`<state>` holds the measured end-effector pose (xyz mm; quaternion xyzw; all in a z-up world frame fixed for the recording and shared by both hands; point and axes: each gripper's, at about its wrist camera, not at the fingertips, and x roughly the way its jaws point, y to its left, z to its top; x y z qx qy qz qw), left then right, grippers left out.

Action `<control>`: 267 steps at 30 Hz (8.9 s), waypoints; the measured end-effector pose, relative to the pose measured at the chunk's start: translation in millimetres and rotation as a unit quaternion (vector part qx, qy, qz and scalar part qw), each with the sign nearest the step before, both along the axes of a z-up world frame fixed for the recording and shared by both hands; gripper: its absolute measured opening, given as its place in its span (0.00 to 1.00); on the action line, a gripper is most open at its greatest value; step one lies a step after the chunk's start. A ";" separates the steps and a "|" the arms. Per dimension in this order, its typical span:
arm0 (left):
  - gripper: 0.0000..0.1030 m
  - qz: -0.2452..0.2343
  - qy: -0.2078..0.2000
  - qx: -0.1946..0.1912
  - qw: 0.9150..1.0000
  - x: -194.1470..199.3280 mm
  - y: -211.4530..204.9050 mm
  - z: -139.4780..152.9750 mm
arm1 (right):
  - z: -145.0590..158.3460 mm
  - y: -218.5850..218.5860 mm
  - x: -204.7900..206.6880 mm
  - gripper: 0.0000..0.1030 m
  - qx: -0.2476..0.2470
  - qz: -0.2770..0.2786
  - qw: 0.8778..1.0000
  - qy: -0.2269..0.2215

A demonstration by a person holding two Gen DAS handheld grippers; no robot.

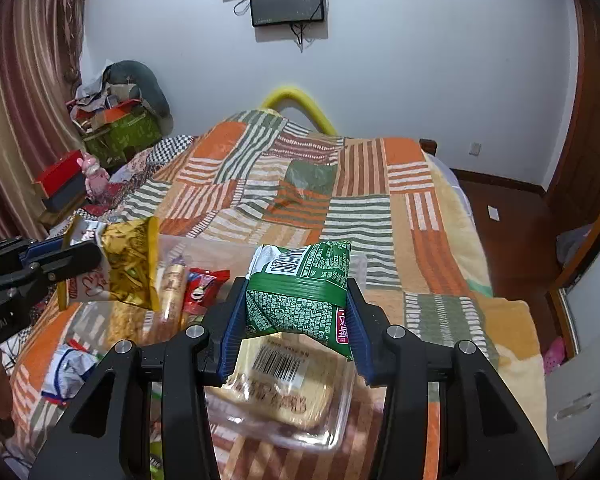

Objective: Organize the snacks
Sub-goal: 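Carry the green packet into the clear box and open the right tool, then grasp the white-blue biscuit bag with the left tool while the right tool grasps the green jelly cup, then lower the biscuit bag and jelly cup into the clear box, open both tools, then grasp the wrapped biscuit bar with the left tool while the right tool grasps the zip bag, then carry the biscuit bar and zip bag into the clear box, open both tools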

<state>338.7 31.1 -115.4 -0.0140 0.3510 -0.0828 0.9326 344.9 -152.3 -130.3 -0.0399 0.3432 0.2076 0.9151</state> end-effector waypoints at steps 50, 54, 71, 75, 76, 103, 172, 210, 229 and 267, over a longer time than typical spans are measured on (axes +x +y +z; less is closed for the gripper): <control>0.71 0.072 0.044 0.013 0.996 -96.1 49.2 5.8 | 25.5 1.0 -82.8 0.65 0.008 0.035 0.999 -0.012; 0.71 0.082 0.072 0.024 0.994 -112.6 63.9 -15.5 | 12.0 6.8 -93.7 0.65 0.000 0.043 0.999 0.004; 0.72 0.117 0.146 -0.020 0.982 -128.0 111.3 -97.1 | -55.8 28.2 -106.6 0.65 -0.021 0.056 0.993 0.098; 0.72 0.117 0.155 -0.025 0.981 -115.4 111.1 -107.6 | -67.0 38.5 -103.9 0.65 -0.030 0.064 0.991 0.111; 0.72 0.117 0.157 -0.027 0.980 -112.8 111.3 -110.8 | -69.2 40.6 -103.2 0.65 -0.032 0.065 0.991 0.113; 0.50 0.108 0.130 -0.023 0.985 -108.7 106.4 -112.1 | -73.3 37.7 -99.3 0.43 -0.020 0.063 0.991 0.116; 0.69 0.039 0.028 -0.043 0.998 -13.2 40.3 -23.0 | -7.6 46.6 -43.2 0.49 -0.029 0.076 0.997 0.008; 0.76 0.077 0.113 -0.014 0.990 -168.5 111.9 -88.1 | -73.7 111.4 -91.2 0.50 -0.060 0.133 0.981 0.131; 0.92 0.038 0.166 -0.036 0.985 -186.4 45.6 -117.5 | -41.9 25.8 -136.3 0.46 -0.024 0.074 0.992 0.097; 0.81 -0.011 0.006 -0.006 1.000 -95.2 -9.4 11.2 | 23.9 -27.3 -83.4 0.46 0.031 0.020 0.999 0.000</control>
